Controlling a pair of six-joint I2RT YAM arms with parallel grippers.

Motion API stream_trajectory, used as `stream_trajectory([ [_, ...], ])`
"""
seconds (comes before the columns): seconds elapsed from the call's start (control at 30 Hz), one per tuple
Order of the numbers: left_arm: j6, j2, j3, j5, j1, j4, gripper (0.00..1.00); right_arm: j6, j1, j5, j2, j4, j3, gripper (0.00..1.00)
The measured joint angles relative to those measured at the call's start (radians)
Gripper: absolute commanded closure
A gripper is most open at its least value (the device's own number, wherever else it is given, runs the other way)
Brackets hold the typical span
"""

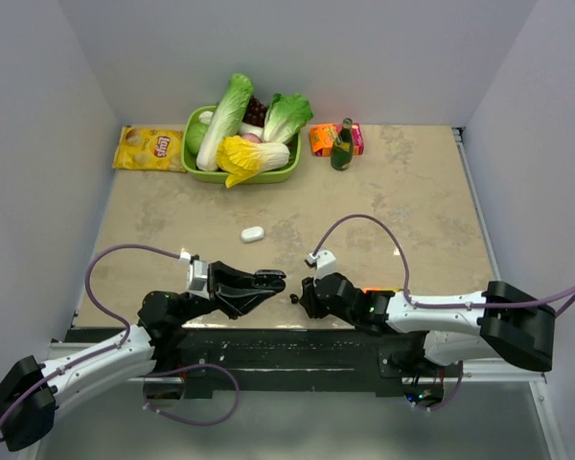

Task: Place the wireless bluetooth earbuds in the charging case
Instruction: Pick up the earbud from the center of the board.

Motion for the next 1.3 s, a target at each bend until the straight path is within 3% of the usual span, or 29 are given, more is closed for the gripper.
stream_trajectory([
  [0.53, 0.0, -0.003, 0.0, 0.0, 0.0, 0.0, 1.0, -0.008, -0.041, 0.025, 0.156, -0.021, 0.079, 0.58],
  [1.3, 0.0, -0.003, 0.0, 0.0, 0.0, 0.001, 1.0, -0.008, -0.061, 0.0, 0.221, 0.026, 0.119, 0.58],
])
